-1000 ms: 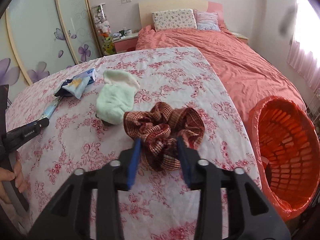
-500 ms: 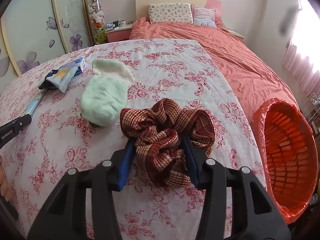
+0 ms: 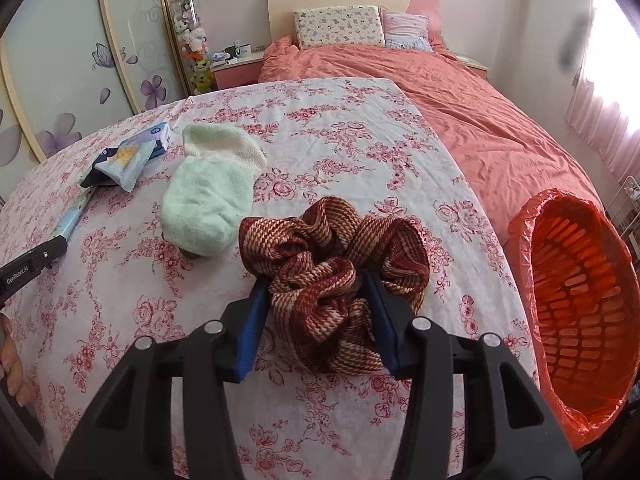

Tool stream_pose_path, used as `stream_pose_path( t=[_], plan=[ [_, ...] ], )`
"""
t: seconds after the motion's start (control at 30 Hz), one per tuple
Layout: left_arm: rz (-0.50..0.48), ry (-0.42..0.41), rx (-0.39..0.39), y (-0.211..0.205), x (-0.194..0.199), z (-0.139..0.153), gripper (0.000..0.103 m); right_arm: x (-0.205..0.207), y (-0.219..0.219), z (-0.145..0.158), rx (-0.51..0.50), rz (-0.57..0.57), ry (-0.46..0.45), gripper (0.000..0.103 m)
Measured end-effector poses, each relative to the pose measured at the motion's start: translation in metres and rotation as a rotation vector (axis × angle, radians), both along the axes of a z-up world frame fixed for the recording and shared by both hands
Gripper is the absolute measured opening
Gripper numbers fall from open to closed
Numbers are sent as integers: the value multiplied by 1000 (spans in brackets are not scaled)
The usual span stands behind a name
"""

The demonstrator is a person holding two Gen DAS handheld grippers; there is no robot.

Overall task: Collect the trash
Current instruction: 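Lift the tube and scrunchie toward the orange basket with both grippers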

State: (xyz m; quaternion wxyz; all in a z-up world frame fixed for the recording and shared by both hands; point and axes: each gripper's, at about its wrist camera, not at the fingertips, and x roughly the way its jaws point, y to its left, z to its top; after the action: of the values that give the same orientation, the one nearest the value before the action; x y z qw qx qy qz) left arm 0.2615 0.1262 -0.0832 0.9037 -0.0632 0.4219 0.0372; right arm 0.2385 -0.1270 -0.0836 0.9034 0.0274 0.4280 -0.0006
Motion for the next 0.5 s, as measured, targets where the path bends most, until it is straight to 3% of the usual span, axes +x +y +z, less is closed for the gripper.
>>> stream_pose_path(
  t=[0.27,0.37,0.5],
  plan=[
    [-1,2,15,-1,-1,0,29,1,0,0,-11,-1,2,47],
    [-30,14,81,-8,1,0,29,0,1,0,-6,-1,0,47],
    [-42,17,104,-11,1,0,27,-2,3,2,-14,-7,-11,36]
  ],
)
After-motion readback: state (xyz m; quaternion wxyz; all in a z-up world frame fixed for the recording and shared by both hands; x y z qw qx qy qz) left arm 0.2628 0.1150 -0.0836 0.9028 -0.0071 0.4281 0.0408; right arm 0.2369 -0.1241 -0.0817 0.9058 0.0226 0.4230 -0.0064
